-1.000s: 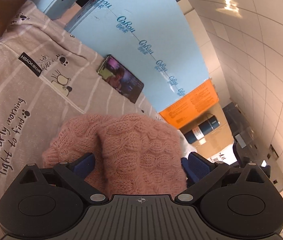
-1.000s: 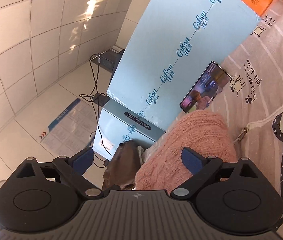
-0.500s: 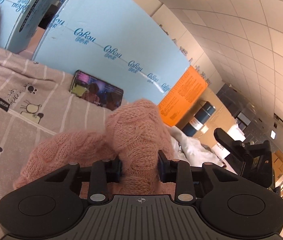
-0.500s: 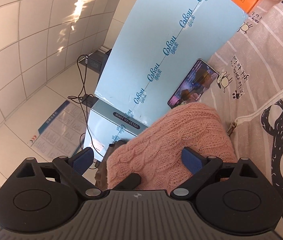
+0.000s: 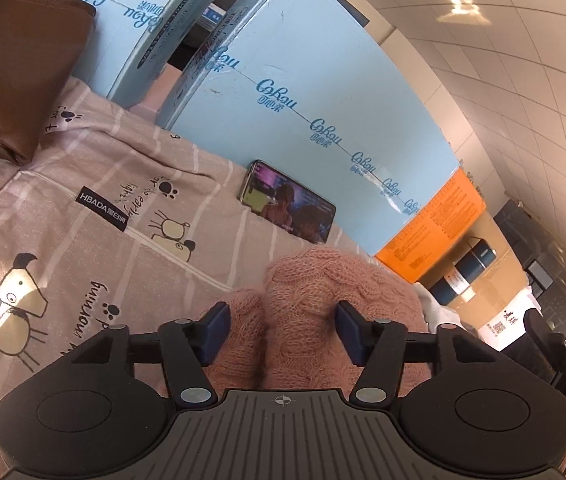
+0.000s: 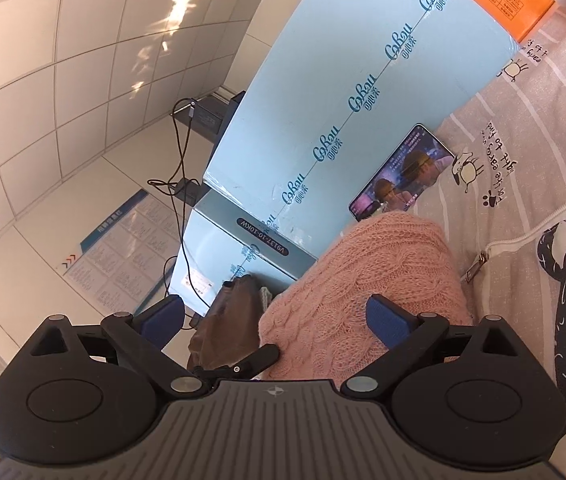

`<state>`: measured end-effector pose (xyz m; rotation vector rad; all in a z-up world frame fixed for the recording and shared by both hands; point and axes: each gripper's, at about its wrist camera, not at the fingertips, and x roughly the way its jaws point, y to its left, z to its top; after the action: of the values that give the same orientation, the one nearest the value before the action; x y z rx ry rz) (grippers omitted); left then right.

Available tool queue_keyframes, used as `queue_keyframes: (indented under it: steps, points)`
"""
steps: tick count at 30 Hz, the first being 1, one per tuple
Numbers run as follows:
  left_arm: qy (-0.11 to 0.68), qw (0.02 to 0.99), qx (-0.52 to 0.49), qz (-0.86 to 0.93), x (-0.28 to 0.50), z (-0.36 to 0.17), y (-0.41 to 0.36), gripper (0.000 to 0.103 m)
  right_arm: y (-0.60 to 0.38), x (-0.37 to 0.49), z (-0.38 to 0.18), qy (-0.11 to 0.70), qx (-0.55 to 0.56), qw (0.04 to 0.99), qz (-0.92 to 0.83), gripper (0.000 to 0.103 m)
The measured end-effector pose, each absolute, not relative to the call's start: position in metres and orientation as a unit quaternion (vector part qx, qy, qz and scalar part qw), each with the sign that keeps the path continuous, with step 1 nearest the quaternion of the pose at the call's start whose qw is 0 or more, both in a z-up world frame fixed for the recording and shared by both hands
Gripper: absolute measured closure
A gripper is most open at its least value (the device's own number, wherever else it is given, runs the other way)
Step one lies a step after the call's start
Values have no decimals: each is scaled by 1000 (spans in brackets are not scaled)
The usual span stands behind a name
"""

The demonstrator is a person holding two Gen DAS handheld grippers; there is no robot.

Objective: Fold clothes

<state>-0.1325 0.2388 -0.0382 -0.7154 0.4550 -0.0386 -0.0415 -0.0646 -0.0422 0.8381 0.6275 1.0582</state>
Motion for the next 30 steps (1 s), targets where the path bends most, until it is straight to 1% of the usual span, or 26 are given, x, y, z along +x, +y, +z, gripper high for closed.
queue_keyframes:
  steps: [2,3,7,11,14,17,24,26,27,28,29,30]
  points:
    - [230,902,-363,-37,-129,-43,239,26,-63,-39,-45,295,381,737,475,5]
    - [234,900,-364,-43,-127,-44,237,24,-63,-38,-45,297,380,738,473,5]
    - [235,907,-344,-64,-120,-40,221,22,-61,-39,-46,303,370,739,474,5]
    - [212,924,-315,-56,-122,-31,209,22,-60,-39,-47,303,369,741,472,4]
    - [192,947,-256,-1,-129,-22,200,22,-61,-39,-47,304,371,740,472,4]
    - [184,956,-229,-2,-136,-16,194,22,-60,-40,-47,305,371,740,472,4]
    - [225,956,-176,-60,-134,-23,167,21,-61,-40,-46,303,372,740,472,4]
    - [225,957,-176,-57,-127,-24,167,22,-61,-40,-46,302,373,739,472,4]
    - [225,956,-178,-57,-123,-24,168,26,-62,-40,-46,302,374,739,472,4]
    - [225,958,-172,-54,-120,-24,168,36,-62,-40,-46,301,374,739,472,4]
    - [225,960,-162,-52,-118,-25,166,64,-62,-40,-46,301,375,739,472,4]
    - [224,961,-151,-49,-116,-25,165,79,-62,-40,-46,301,375,739,472,4]
